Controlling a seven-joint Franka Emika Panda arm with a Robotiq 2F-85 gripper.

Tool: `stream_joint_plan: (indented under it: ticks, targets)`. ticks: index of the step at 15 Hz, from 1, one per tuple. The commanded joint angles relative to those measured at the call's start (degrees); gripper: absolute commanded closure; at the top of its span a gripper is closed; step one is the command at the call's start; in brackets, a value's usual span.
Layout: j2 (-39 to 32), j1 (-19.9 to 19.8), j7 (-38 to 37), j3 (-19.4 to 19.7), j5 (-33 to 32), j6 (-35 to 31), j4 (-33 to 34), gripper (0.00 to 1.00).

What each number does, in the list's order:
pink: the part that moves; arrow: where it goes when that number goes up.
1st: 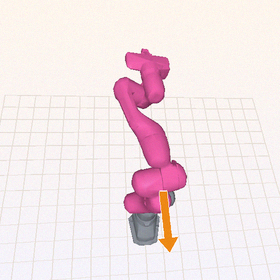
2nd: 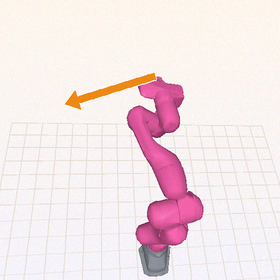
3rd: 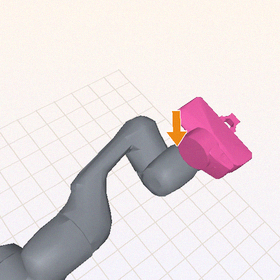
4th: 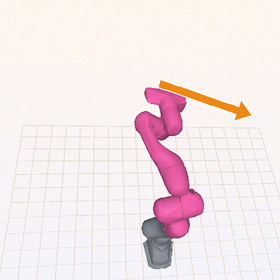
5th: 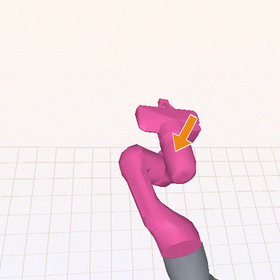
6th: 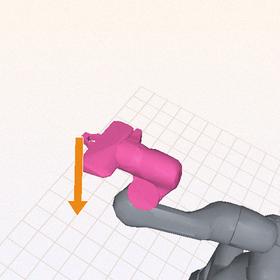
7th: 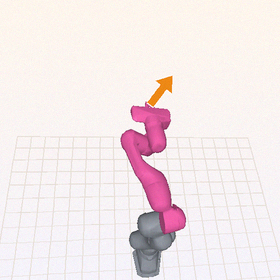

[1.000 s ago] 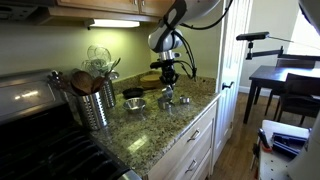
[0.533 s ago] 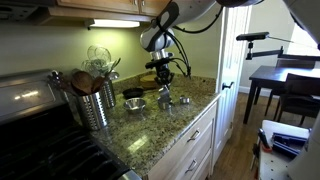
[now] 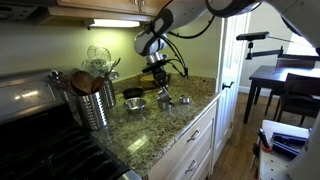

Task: Stack the silver measuring cups together

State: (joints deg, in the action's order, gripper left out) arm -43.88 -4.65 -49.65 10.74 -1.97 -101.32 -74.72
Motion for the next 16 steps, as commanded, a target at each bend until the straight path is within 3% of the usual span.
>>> stream_joint_plan:
  ticks: [1,3,4,15,16]
  targets:
    - [-1.61,0.66,1.6,0.54,-1.88,2.74,2.08,0.91]
    - [-2.14,0.76,1.84,0.54,-2.45,2.82,2.24,0.93]
    - [-2.38,0.73,2.05,0.53,-2.6,2.95,2.46,0.73]
    - [-0.8,0.73,2.04,1.39,-2.87,2.85,0.96,0.03]
    - [-0.35,0.81,1.45,1.68,-2.89,2.59,0.47,0.01]
